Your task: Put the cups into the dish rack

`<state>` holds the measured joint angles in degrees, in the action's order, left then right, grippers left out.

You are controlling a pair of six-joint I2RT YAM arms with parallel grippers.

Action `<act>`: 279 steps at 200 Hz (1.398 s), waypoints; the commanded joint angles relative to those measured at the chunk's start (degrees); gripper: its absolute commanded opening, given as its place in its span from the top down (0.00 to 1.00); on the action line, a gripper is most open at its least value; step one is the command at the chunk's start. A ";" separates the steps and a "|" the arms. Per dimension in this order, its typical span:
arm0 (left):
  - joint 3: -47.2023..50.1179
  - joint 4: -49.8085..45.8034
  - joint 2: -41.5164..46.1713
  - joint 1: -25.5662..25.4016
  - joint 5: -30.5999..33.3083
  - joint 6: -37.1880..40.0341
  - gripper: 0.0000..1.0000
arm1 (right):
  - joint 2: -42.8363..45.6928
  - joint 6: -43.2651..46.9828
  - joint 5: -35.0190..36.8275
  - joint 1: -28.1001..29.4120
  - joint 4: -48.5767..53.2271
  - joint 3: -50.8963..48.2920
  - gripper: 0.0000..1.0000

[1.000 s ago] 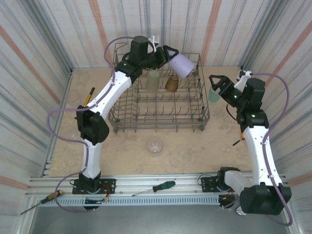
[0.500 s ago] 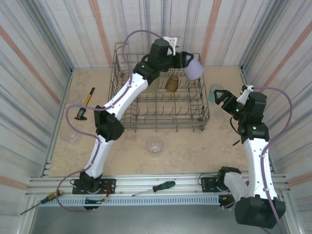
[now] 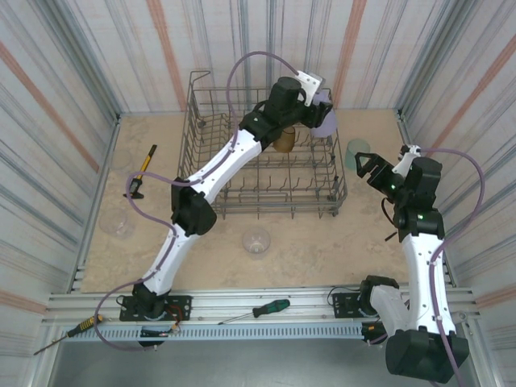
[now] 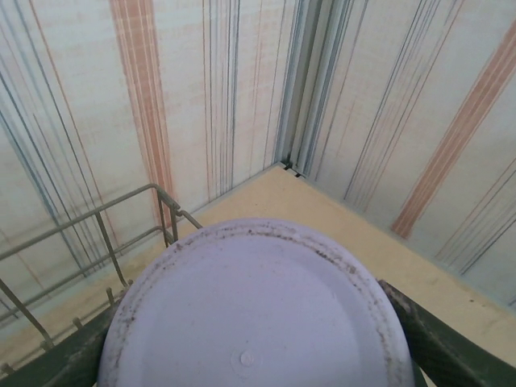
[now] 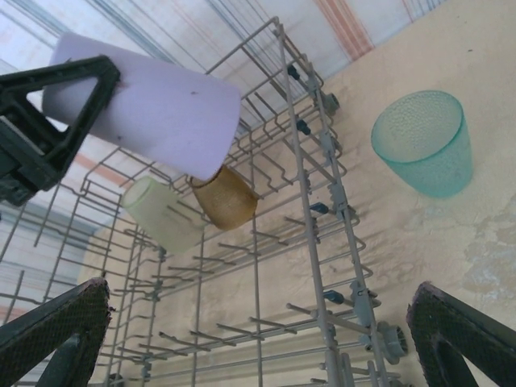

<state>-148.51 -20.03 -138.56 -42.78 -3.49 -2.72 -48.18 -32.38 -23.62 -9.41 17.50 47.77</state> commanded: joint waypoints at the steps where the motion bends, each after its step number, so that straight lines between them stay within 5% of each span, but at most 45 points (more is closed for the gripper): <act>1: -1.96 2.45 -2.08 -0.73 3.29 7.07 1.00 | 0.38 1.49 -2.12 -0.43 -2.39 -0.97 0.01; 262: -0.36 6.89 -10.38 0.00 8.19 9.64 1.00 | -2.00 1.26 -2.31 -0.43 -5.39 -2.55 0.01; 279: -0.29 7.45 -10.93 0.05 8.85 9.92 0.93 | -1.71 -0.14 -2.31 -0.43 -5.02 -2.27 0.01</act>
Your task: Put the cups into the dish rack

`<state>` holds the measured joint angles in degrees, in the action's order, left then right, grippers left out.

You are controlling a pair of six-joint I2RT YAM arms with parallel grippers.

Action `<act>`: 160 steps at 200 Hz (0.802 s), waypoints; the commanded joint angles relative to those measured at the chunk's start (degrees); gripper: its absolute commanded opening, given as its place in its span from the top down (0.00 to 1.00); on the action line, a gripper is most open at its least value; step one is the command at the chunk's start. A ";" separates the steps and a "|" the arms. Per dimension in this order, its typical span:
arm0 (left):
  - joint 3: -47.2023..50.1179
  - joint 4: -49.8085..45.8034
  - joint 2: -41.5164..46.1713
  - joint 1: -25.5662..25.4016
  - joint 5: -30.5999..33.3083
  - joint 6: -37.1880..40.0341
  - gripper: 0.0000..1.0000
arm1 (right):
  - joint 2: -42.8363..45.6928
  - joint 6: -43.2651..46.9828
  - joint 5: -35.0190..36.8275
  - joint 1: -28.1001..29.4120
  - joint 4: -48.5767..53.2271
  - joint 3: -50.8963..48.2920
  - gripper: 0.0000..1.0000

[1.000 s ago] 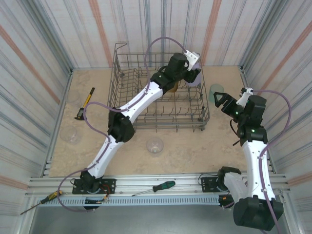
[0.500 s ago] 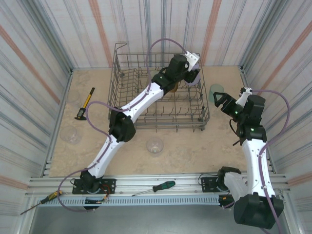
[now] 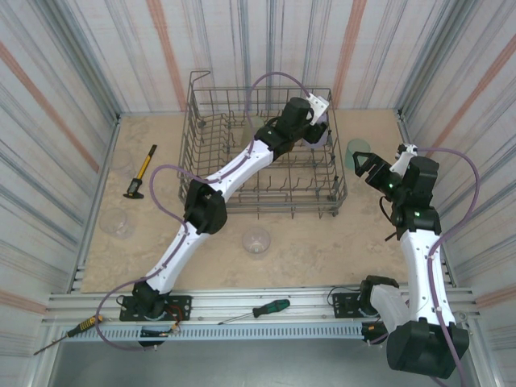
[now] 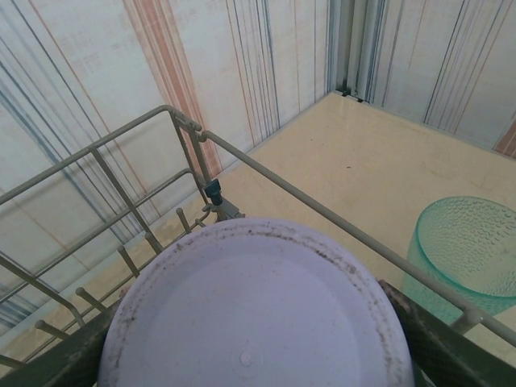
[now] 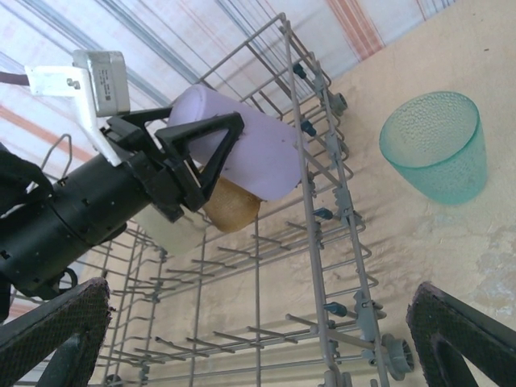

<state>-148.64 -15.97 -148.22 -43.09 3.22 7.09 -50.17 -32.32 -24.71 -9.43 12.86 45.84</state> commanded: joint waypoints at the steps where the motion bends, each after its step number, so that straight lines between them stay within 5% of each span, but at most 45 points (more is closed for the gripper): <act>1: -0.11 3.39 -1.27 0.32 2.14 0.16 0.93 | 0.26 -0.38 -1.26 -0.41 -0.38 -0.32 0.01; 32: 0.69 4.58 -1.77 0.29 1.88 0.40 0.69 | 0.86 -1.74 -1.93 -0.41 0.06 0.38 0.01; 50: 1.59 5.15 -1.63 0.29 1.28 0.71 0.47 | 1.21 -2.21 -1.86 -0.41 0.27 0.30 0.01; 79: 4.54 7.43 -0.50 0.37 1.24 1.46 0.30 | 1.48 -3.34 -1.16 -0.42 0.27 -0.26 0.01; 160: 4.30 7.90 0.39 0.74 1.92 -5.25 0.01 | 1.16 -3.46 -0.89 -0.41 1.15 1.43 0.01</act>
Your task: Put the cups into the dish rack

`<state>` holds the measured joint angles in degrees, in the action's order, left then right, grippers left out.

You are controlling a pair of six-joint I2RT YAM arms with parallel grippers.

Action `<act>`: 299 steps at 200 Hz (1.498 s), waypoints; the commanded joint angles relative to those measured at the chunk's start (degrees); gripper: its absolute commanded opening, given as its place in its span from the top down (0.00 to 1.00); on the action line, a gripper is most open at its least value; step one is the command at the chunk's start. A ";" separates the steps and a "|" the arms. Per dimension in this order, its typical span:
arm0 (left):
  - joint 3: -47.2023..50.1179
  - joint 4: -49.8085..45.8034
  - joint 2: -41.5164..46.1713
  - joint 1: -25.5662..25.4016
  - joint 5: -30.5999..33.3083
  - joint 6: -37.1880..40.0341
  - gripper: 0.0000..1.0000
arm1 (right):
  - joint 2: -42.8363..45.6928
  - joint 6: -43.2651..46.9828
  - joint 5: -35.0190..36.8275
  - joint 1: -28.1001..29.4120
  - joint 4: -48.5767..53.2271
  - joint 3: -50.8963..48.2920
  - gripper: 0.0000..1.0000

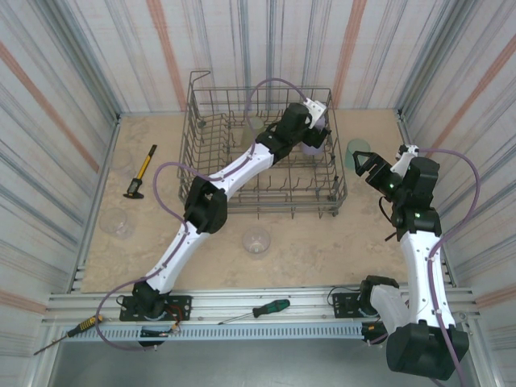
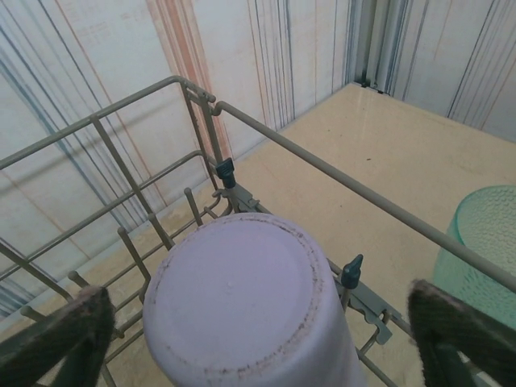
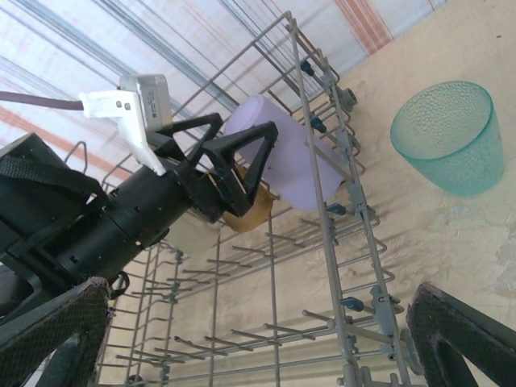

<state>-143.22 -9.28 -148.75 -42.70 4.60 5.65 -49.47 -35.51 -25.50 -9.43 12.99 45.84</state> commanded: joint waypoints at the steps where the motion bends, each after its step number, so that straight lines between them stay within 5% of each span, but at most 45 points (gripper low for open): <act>1: -1.11 1.16 0.96 0.39 0.52 -3.98 0.01 | 0.44 -0.27 -0.14 -0.41 1.09 1.43 0.01; 55: -1.27 0.99 6.85 0.31 -2.78 -11.19 0.01 | 0.69 -0.05 1.13 -0.50 5.77 3.74 0.01; 114: 13.63 5.95 22.32 -1.39 -1.45 -11.01 0.01 | -0.22 -1.31 0.67 -0.54 11.37 5.90 0.01; 189: 27.56 0.70 37.67 -1.26 1.18 -11.76 0.01 | -3.03 -2.82 -0.89 -0.41 15.44 8.54 0.01; 299: 44.26 -11.07 55.23 3.67 0.62 -14.74 0.01 | -13.40 -0.36 7.09 -0.24 23.80 16.30 0.01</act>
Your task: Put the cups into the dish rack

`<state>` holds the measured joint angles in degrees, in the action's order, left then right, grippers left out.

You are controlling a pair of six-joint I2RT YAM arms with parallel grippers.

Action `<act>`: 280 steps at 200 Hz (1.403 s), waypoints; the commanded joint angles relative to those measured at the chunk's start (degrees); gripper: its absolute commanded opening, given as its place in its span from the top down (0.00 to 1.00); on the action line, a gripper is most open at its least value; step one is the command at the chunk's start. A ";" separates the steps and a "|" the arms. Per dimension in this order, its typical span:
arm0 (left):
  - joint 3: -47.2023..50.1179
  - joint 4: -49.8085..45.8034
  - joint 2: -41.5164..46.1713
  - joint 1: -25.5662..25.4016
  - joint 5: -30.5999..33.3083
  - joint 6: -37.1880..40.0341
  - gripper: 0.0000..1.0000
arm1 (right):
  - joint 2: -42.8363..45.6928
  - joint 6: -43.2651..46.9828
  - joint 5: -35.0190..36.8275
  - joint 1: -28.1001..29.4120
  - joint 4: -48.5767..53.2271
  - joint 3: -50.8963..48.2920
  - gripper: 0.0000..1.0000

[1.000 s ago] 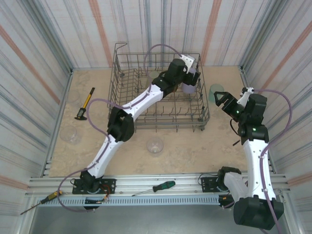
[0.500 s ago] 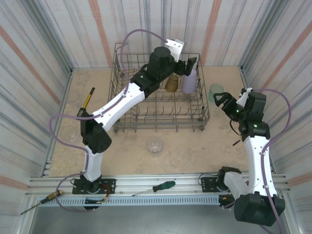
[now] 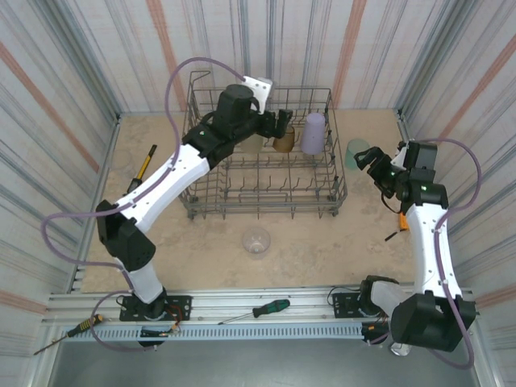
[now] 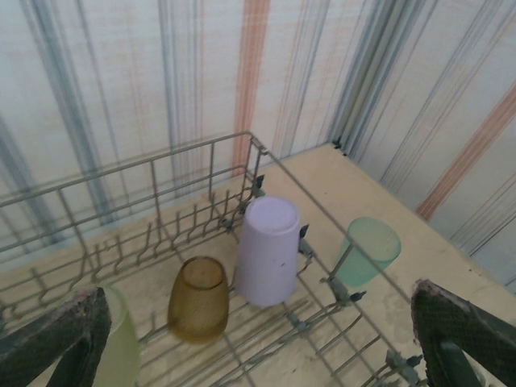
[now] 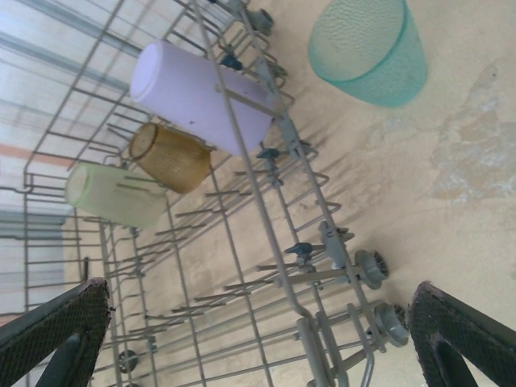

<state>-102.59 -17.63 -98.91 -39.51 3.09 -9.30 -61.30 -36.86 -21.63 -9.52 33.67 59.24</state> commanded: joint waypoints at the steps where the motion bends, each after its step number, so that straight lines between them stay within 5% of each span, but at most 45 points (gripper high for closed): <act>1: 3.76 -2.79 5.53 0.48 2.28 0.27 0.01 | -1.69 1.00 3.24 -0.15 3.19 2.98 0.01; 71: 12.38 -11.52 14.82 7.10 -4.60 0.60 0.01 | -8.05 2.14 9.50 -0.06 6.11 8.49 0.01; 108: 25.29 -4.89 21.83 11.13 -2.35 0.92 0.01 | -12.20 1.97 13.91 -0.33 7.33 11.27 0.01; 184: 25.50 -6.37 24.74 12.84 -2.13 3.18 0.01 | -25.20 2.10 16.33 -0.50 8.38 19.65 0.00; 280: 25.07 -7.33 22.67 12.83 0.03 2.40 0.01 | -44.58 1.54 15.65 -0.71 10.52 33.32 0.29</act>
<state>-77.60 -25.30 -76.44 -26.94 0.82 -7.33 -102.13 -35.51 -5.87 -9.89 41.21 88.25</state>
